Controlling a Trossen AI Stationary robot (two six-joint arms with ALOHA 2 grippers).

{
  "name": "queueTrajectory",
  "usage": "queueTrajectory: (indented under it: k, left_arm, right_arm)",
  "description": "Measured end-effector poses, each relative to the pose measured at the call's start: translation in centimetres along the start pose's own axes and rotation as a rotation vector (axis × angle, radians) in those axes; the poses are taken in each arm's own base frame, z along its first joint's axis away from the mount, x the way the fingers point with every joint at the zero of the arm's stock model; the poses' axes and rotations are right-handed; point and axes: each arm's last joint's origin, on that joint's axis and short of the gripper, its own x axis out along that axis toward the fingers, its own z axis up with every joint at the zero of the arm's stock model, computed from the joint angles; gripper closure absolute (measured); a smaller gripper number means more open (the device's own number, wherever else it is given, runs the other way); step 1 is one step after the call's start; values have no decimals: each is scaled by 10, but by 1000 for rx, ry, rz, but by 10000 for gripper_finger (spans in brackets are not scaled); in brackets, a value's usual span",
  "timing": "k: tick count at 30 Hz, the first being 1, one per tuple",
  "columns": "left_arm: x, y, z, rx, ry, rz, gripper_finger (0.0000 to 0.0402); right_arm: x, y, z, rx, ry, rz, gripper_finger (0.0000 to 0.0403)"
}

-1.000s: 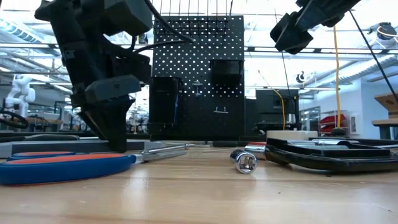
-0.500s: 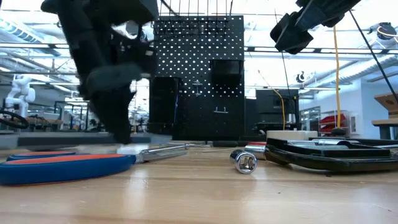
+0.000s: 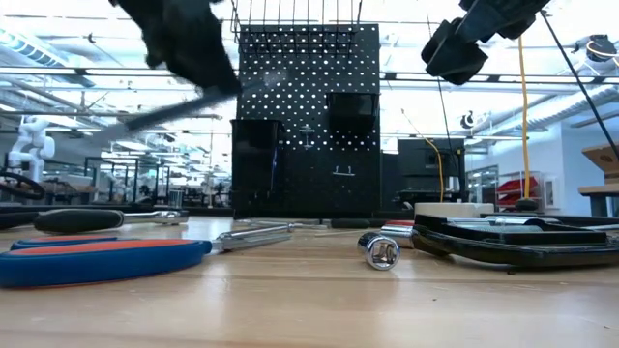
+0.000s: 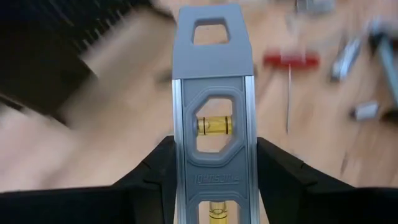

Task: Hang tools onto peg board
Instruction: Put the gray spirit level into the left black bin on the peg board

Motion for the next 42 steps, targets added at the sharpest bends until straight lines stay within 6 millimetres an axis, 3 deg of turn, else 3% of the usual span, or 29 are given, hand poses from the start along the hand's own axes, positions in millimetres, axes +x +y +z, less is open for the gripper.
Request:
queueTrajectory:
  k: [8,13,16,22,32,42]
  left_arm:
    - [-74,15,8,-4,-390,132,244]
    - [-102,18,0,-2,-607,296,244]
    - [-101,22,-7,-6,-626,311,244]
    - [-76,38,-12,-99,-622,387,244]
    - [-53,59,2,-166,-598,540,244]
    - [-72,124,25,-664,-729,590,244]
  right_arm:
    - [0,-1,-6,58,61,-16,190]
    - [0,-2,-6,38,63,-18,190]
    - [0,-2,-6,14,63,-17,190]
    - [0,-2,-6,-7,57,-19,190]
    - [0,-1,-4,-76,38,-16,190]
    - [0,-1,-4,-76,39,-12,190]
